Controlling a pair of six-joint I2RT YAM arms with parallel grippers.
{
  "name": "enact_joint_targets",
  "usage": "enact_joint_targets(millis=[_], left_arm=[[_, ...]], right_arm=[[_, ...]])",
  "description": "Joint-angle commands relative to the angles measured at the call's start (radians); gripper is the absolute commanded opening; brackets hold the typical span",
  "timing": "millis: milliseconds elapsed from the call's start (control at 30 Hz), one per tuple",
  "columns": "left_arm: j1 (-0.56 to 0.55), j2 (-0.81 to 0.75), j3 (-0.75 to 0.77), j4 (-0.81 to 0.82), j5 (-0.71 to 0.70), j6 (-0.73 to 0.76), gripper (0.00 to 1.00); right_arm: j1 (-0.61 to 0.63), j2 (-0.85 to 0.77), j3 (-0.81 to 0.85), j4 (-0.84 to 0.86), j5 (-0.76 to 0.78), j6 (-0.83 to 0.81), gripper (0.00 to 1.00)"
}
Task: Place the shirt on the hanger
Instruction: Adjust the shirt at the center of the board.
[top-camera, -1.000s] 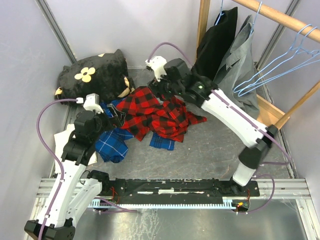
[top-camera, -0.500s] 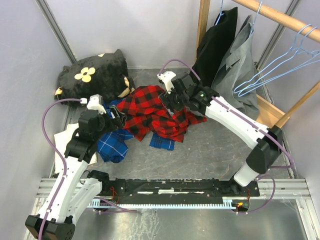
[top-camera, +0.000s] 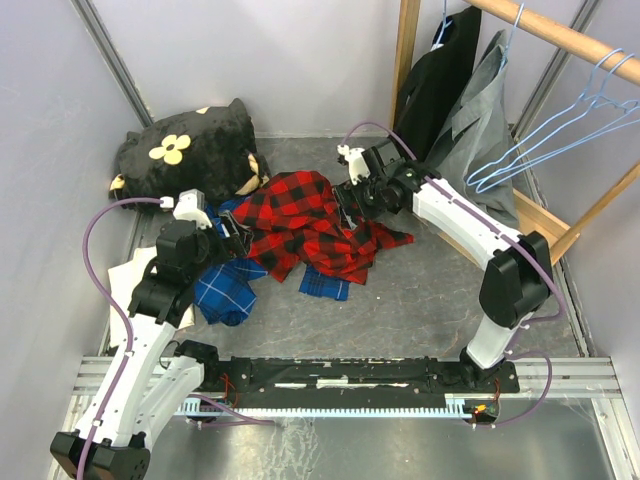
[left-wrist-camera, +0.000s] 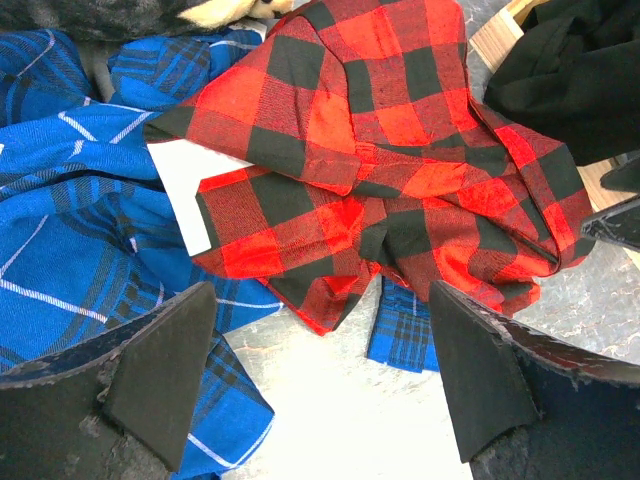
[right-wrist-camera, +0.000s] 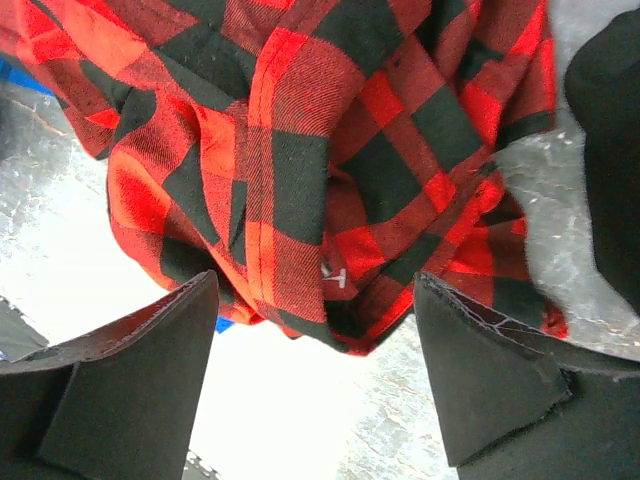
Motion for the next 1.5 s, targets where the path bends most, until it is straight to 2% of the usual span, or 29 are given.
enact_joint_targets(millis=[0, 133, 267, 500, 633, 667, 900, 1167, 1300, 1467], left_arm=[[0.0, -0.009, 0.005, 0.021, 0.005, 0.015, 0.93], [0.0, -0.008, 0.004, 0.022, 0.006, 0.015, 0.93], [0.0, -0.004, 0.004, 0.022, 0.006, 0.015, 0.93], [0.0, -0.002, 0.005, 0.021, 0.007, 0.015, 0.93], [-0.001, -0.006, 0.005, 0.022, 0.008, 0.015, 0.93], [0.0, -0.005, 0.004, 0.022, 0.008, 0.016, 0.93], [0.0, -0.017, 0.003, 0.024, 0.026, 0.02, 0.93], [0.0, -0.021, 0.001, 0.026, 0.035, 0.024, 0.93], [0.0, -0.025, 0.0, 0.027, 0.037, 0.027, 0.93], [0.0, -0.023, -0.001, 0.028, 0.041, 0.027, 0.93]], right_arm=[[-0.006, 0.013, -0.028, 0.04, -0.107, 0.049, 0.86], [-0.005, 0.012, -0.067, 0.069, -0.146, 0.072, 0.85], [-0.004, -0.021, -0.141, 0.153, -0.224, 0.133, 0.75], [0.047, -0.12, -0.195, 0.305, -0.327, 0.248, 0.25], [0.1, -0.177, -0.193, 0.423, -0.364, 0.319, 0.02], [0.111, -0.193, -0.187, 0.446, -0.364, 0.334, 0.0], [0.168, -0.374, -0.15, 0.554, -0.213, 0.356, 0.0], [0.21, -0.554, -0.042, 0.581, -0.066, 0.229, 0.0], [0.212, -0.607, 0.051, 0.568, 0.016, 0.153, 0.0], [0.212, -0.593, 0.239, 0.511, 0.068, 0.072, 0.0]])
